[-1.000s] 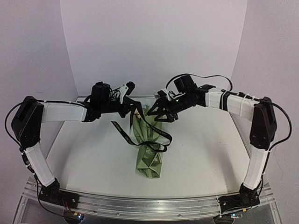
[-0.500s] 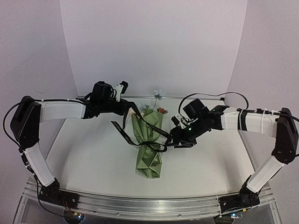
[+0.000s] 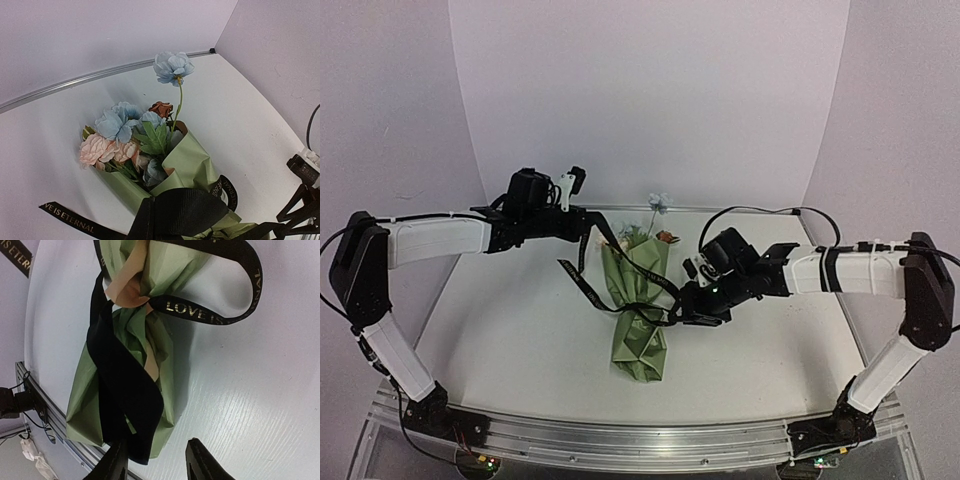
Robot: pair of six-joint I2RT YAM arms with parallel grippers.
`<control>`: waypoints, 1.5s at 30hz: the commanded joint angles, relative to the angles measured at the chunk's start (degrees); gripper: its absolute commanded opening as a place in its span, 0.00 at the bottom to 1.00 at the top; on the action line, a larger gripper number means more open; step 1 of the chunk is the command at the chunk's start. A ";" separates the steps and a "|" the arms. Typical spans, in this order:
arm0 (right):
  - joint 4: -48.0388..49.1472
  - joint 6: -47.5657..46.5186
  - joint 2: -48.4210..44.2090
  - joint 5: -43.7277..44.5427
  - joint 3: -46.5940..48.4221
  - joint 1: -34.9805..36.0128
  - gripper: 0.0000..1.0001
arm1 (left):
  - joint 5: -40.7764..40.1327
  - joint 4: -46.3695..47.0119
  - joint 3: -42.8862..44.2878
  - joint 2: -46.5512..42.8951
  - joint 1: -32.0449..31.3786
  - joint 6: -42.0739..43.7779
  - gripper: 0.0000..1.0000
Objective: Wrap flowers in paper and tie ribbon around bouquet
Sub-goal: Cross the ribbon over the folded bouquet.
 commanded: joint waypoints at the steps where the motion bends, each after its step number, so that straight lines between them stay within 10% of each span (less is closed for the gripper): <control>1: 3.03 2.37 1.77 3.10 0.67 0.24 0.35 | 0.41 -0.40 -0.40 -3.31 0.14 -0.52 0.00; 11: 3.06 3.68 1.49 4.46 3.12 0.30 0.00 | 0.14 -4.83 -0.64 -4.83 0.19 -0.72 0.00; 32: -13.17 -2.18 18.96 1.73 34.81 -4.92 0.00 | 31.71 -30.98 -4.36 -15.34 -2.15 0.60 0.00; 45: -13.57 -0.81 24.75 -2.64 40.77 -7.19 0.00 | 39.67 -21.59 -0.79 -8.96 -13.70 -8.49 0.02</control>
